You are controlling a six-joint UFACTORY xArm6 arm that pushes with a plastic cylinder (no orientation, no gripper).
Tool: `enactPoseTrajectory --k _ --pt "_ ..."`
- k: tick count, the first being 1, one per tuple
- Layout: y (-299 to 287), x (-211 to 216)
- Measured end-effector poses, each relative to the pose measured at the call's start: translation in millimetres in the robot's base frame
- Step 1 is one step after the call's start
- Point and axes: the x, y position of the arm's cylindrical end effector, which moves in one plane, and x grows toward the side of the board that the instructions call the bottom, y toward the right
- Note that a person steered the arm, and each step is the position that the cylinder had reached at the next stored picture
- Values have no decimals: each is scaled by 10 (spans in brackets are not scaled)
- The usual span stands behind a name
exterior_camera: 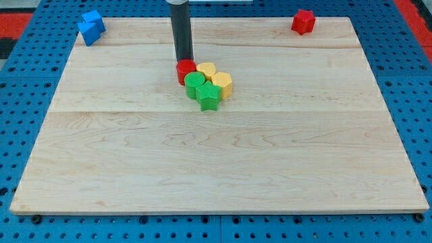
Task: Move red star closer to the red circle
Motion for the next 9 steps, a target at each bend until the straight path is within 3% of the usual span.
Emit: enactPoseTrajectory --k 2,3,5,7,8,9 --pt "160 -322" --pt "536 -317" --pt "2480 -498" --pt "3575 -1260" --pt "3556 -1351" --pt "3180 -1346"
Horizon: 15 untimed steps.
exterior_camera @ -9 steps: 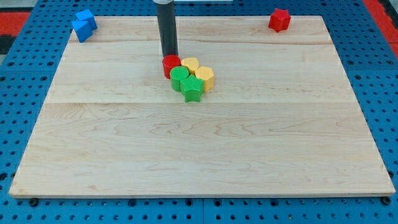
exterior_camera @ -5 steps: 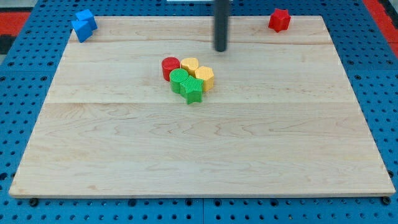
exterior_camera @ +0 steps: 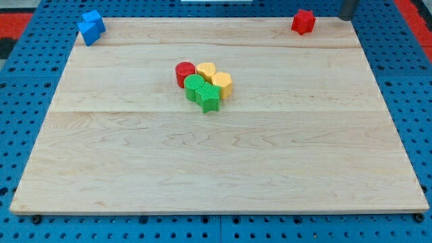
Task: Move red star closer to the red circle
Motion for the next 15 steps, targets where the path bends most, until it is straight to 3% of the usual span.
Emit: enactPoseTrajectory --k 3,4,7,9,13,15 --pt "-1499 4" --pt "-1544 15" --pt "-676 97" --pt "-1454 362" --pt "-3313 402" --pt "-3529 214"
